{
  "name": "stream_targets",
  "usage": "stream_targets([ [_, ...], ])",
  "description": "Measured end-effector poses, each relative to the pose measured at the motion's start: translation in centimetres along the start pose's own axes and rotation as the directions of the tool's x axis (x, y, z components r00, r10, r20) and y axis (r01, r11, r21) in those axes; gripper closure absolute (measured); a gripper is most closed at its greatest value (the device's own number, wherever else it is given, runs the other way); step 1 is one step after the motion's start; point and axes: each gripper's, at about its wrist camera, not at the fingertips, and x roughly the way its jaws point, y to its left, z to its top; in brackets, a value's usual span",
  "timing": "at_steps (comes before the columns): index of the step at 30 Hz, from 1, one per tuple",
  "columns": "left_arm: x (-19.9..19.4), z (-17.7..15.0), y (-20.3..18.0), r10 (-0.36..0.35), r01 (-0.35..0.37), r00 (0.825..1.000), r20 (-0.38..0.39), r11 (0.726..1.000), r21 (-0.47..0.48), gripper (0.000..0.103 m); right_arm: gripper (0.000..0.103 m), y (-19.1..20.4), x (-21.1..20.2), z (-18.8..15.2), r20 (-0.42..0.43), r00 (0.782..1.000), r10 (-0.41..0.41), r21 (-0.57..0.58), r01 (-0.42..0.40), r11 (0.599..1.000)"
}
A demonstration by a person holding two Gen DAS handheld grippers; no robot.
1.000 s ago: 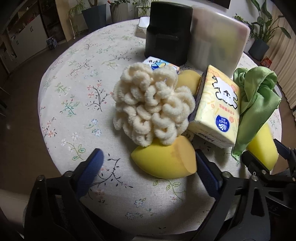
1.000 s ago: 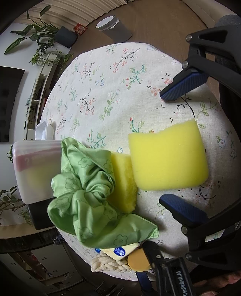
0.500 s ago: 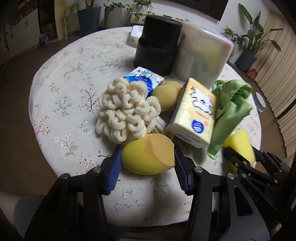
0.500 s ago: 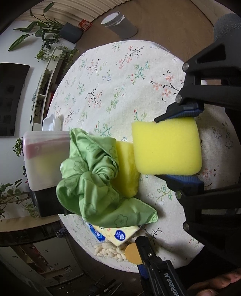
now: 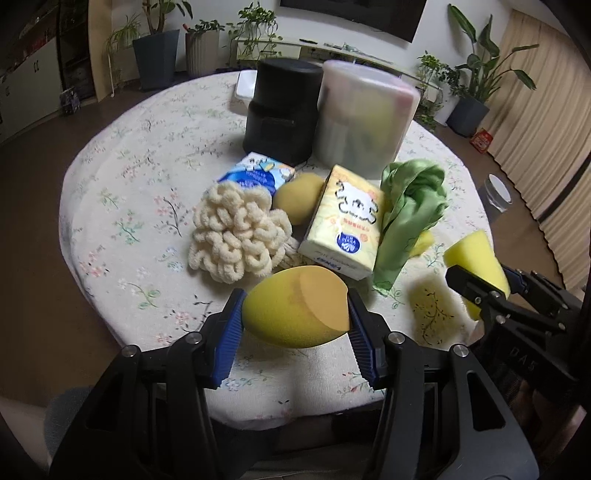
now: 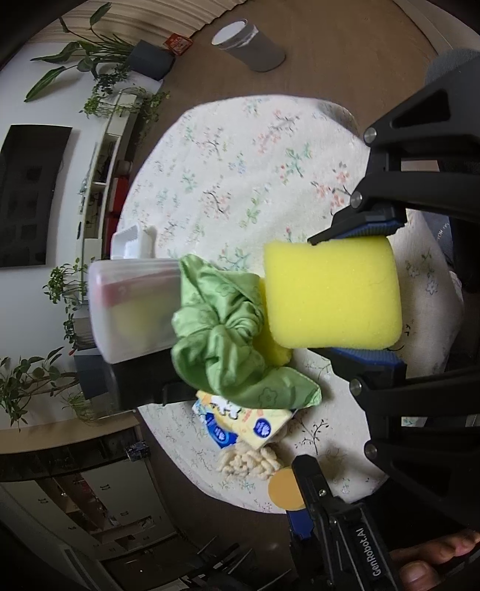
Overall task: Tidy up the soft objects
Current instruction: 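Carry both sponges to the white foam tray and open both tools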
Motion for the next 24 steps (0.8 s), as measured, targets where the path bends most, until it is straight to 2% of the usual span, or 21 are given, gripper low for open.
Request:
stream_targets([
  [6,-1.5,2.0,1.5,-0.002,0.002,1.0,0.028,1.0,0.004,0.053,0.053,-1.1,-1.2,1.2,0.009,1.0,0.004,0.008,-0.004,1.0],
  [14,-2.9,7.1,3.4,-0.015,0.012,0.998,0.06,0.998,0.063,0.052,0.053,-2.6,-2.0,4.8,0.049,0.999,0.02,-0.019,-0.019,1.0],
  [19,-2.9,12.3,5.5,0.016,-0.027,0.994,0.105,0.994,0.104,0.052,0.053,-4.8,-1.8,8.5,0.08,0.997,0.007,-0.022,-0.005,1.0],
  [24,-0.5,18.7,6.8,0.016,-0.035,0.994,0.109,0.984,0.175,0.051,0.053,-7.1,0.0,13.6,0.096,0.995,-0.006,-0.047,0.01,0.999],
])
